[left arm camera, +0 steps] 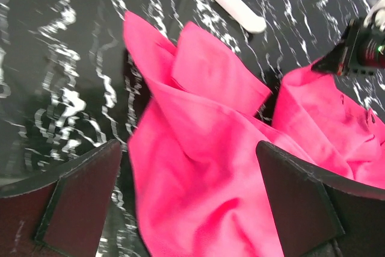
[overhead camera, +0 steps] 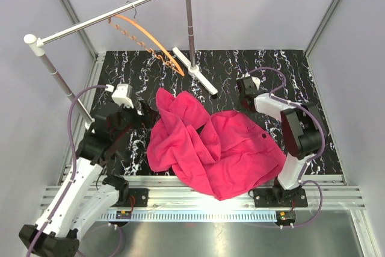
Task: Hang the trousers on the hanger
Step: Fold the trousers
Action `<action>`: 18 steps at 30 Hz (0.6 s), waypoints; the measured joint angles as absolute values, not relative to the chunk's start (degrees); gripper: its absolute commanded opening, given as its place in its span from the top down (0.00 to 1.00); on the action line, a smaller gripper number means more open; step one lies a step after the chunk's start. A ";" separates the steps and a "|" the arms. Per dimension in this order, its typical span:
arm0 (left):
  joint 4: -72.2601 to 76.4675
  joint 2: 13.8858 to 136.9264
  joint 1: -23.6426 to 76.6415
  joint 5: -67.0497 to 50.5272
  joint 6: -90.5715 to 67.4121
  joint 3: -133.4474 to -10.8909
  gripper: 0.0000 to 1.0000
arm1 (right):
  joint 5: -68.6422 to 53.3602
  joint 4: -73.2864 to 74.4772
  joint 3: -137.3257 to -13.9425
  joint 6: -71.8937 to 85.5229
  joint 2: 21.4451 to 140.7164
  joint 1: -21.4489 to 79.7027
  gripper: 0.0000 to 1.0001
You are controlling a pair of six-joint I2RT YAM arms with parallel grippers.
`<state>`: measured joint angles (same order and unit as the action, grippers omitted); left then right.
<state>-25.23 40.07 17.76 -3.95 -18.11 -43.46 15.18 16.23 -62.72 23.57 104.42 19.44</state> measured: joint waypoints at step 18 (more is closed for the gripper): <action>-11.66 78.52 27.29 6.20 -29.34 -47.86 0.01 | 20.01 27.38 -58.46 23.64 81.49 19.46 1.00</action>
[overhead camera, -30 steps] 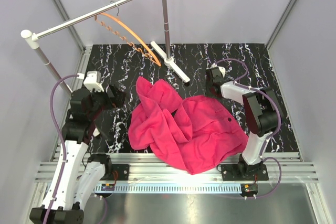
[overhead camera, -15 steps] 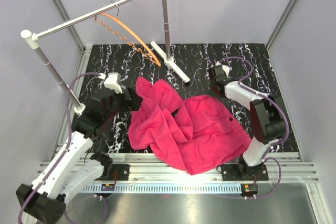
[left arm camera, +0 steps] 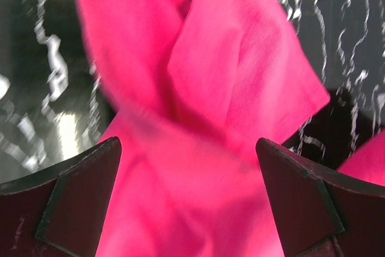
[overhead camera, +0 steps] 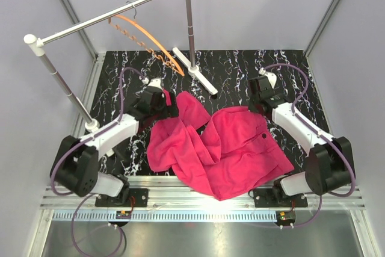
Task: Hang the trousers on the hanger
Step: Fold the trousers
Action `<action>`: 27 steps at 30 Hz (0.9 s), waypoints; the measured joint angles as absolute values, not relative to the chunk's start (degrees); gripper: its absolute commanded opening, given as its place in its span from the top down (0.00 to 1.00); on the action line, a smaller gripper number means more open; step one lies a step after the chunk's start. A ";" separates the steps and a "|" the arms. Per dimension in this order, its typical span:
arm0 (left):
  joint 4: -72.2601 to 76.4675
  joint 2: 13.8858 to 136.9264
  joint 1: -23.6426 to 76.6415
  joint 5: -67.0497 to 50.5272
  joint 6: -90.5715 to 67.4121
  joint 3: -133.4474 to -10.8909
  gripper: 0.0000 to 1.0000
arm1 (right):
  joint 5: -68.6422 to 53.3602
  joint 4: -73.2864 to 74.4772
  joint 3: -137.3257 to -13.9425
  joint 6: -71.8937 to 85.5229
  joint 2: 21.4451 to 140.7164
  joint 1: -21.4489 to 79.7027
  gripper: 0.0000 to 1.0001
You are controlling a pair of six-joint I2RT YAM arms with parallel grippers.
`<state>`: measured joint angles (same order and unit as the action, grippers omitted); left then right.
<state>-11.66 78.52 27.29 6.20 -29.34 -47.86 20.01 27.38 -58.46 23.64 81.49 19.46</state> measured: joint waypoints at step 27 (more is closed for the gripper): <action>-7.09 84.40 28.82 6.24 -31.42 -44.97 1.00 | 22.00 29.87 -56.60 23.59 77.25 19.44 1.00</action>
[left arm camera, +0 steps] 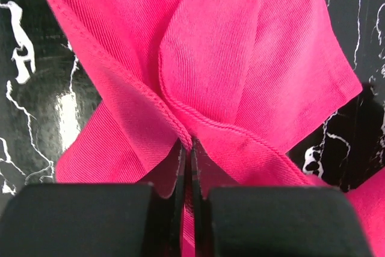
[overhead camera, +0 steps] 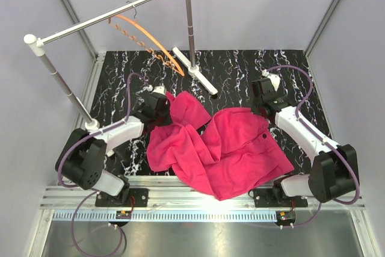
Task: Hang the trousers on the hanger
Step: Fold the trousers
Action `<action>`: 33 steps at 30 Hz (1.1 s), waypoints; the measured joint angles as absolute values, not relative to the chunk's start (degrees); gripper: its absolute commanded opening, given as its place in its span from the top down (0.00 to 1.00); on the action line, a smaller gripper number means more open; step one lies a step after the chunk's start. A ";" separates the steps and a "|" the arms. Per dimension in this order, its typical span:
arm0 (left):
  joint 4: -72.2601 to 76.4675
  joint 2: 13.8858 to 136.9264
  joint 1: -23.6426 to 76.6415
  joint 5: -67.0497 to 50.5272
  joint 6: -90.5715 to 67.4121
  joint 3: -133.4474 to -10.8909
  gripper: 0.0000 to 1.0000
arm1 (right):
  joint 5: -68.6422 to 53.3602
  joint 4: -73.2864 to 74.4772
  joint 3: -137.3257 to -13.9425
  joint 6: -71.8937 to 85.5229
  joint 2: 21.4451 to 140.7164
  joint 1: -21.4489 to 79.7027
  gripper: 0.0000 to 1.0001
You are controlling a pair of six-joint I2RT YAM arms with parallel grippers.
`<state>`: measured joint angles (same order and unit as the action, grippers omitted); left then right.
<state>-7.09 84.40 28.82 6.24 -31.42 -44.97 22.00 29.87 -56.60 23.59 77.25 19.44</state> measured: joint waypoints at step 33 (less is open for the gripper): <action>-39.79 19.84 29.58 28.58 -45.60 -29.85 0.05 | 33.95 36.36 -70.96 19.00 89.34 -6.55 1.00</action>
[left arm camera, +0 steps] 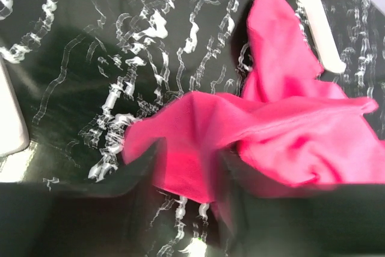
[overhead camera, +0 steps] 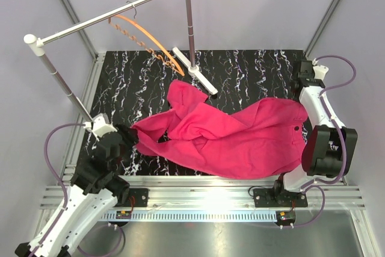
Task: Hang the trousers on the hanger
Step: Fold the trousers
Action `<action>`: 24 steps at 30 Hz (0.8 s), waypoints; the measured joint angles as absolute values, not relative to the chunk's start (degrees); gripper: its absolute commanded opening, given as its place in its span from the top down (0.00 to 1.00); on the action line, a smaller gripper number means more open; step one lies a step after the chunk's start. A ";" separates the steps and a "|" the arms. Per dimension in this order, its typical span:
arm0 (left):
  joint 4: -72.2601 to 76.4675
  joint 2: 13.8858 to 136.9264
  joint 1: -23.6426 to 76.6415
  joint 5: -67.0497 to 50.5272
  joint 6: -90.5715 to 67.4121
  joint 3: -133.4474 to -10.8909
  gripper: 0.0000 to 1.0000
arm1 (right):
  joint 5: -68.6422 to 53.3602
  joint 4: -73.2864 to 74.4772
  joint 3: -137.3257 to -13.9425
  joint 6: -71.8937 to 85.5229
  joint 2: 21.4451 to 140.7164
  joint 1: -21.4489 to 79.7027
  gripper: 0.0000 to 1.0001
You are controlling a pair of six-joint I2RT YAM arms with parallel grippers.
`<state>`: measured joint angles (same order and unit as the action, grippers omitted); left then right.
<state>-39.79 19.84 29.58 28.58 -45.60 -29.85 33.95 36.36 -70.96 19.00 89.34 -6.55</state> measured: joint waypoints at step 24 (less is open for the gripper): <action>-1.45 81.12 40.18 29.08 -17.50 -57.34 0.01 | 30.89 34.00 -68.23 16.01 89.34 -6.87 1.00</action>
